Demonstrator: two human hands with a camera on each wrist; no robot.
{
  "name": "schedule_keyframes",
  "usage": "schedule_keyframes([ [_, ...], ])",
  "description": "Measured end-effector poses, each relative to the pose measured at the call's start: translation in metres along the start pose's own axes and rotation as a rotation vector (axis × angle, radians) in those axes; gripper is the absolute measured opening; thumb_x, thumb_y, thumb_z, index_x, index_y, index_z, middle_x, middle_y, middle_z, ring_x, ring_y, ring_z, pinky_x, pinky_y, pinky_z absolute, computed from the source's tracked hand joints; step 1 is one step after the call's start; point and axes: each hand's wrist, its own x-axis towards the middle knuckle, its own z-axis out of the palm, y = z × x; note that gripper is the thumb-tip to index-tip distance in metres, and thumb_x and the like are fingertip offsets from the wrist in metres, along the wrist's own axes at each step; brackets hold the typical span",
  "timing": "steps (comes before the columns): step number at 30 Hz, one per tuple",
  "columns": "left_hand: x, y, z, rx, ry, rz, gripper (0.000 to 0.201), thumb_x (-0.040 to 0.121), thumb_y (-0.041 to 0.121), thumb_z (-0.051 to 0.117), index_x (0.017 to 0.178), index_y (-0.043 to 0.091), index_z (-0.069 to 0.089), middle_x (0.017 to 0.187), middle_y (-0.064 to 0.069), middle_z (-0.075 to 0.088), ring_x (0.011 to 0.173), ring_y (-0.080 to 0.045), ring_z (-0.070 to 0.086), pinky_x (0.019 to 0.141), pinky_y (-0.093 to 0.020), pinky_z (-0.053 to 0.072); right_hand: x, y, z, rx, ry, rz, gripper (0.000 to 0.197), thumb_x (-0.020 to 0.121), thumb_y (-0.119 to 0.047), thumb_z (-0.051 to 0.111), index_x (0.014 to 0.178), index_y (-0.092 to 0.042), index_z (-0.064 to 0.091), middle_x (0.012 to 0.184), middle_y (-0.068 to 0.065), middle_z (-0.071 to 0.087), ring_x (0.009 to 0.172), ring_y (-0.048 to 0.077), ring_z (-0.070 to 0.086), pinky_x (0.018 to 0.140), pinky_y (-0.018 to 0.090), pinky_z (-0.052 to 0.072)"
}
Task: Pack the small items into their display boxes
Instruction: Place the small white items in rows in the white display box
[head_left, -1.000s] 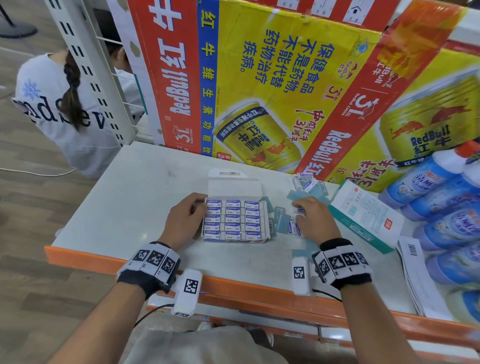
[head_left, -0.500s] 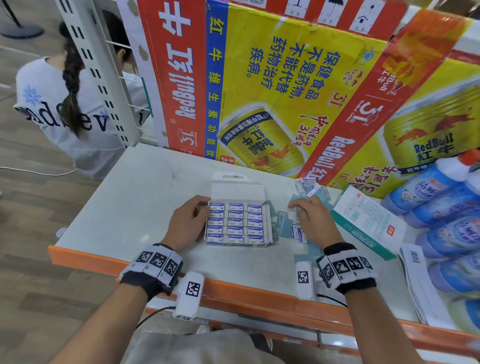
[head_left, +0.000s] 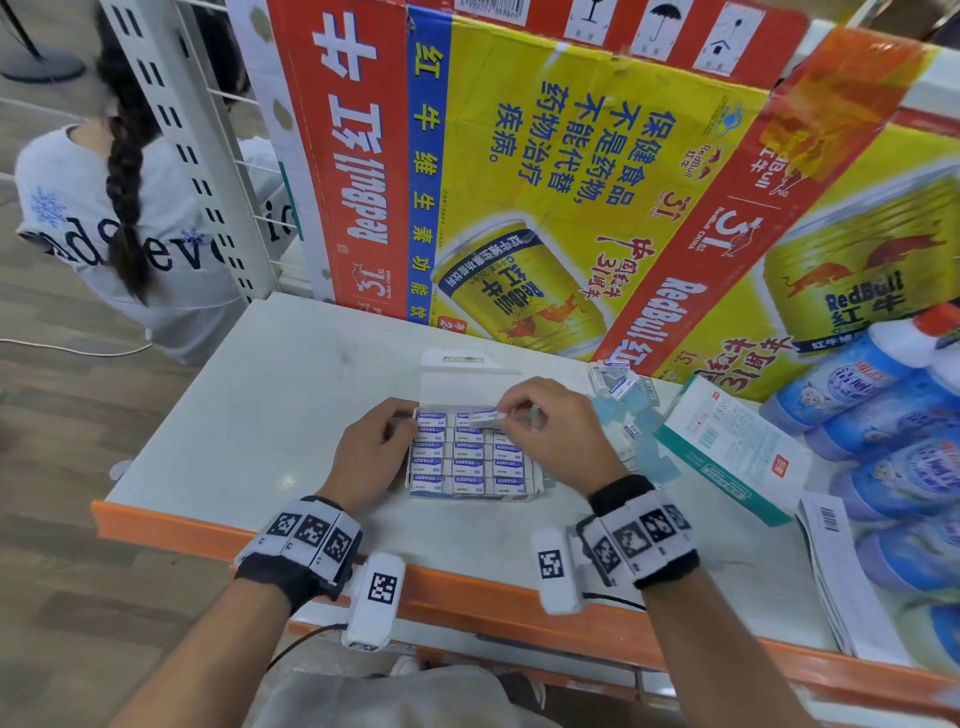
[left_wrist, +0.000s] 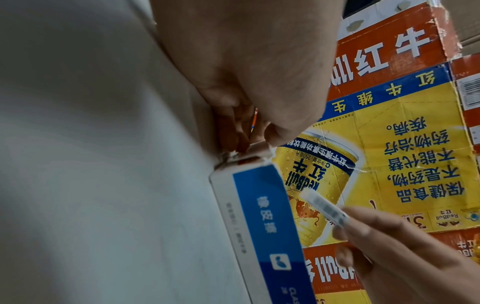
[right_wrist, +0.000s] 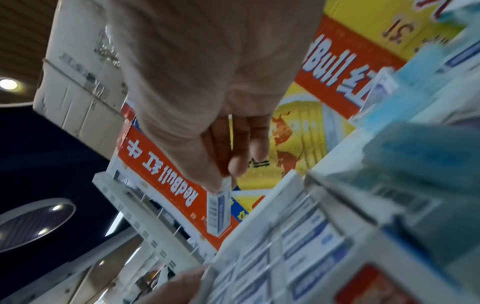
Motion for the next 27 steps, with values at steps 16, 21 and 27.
schedule_keyframes([
  [16, 0.004, -0.002, -0.001, -0.011, 0.0, 0.026, 0.025, 0.092, 0.012, 0.048, 0.098, 0.03, 0.065, 0.095, 0.015, 0.07, 0.089, -0.003, 0.062, 0.077, -0.023, 0.046, 0.036, -0.017, 0.053, -0.185, -0.214, 0.055, 0.009, 0.083, -0.001, 0.056, 0.082, -0.005, 0.064, 0.094, 0.007, 0.058, 0.084, 0.021, 0.057, 0.079, 0.038, 0.049],
  [21, 0.004, -0.003, -0.001, -0.002, 0.003, 0.025, 0.024, 0.092, 0.013, 0.048, 0.098, 0.03, 0.064, 0.095, 0.015, 0.07, 0.089, -0.005, 0.062, 0.077, -0.025, 0.047, 0.037, -0.019, 0.058, -0.175, -0.199, 0.053, 0.01, 0.083, -0.001, 0.056, 0.077, -0.005, 0.064, 0.091, 0.007, 0.058, 0.081, 0.02, 0.055, 0.074, 0.033, 0.048],
  [27, 0.005, -0.002, 0.0, 0.002, 0.011, 0.028, 0.024, 0.091, 0.012, 0.049, 0.097, 0.029, 0.064, 0.093, 0.014, 0.07, 0.087, -0.004, 0.062, 0.076, -0.024, 0.046, 0.037, -0.018, 0.059, -0.129, -0.175, 0.088, 0.009, 0.083, -0.003, 0.059, 0.078, -0.006, 0.066, 0.092, 0.004, 0.058, 0.079, 0.017, 0.055, 0.075, 0.031, 0.048],
])
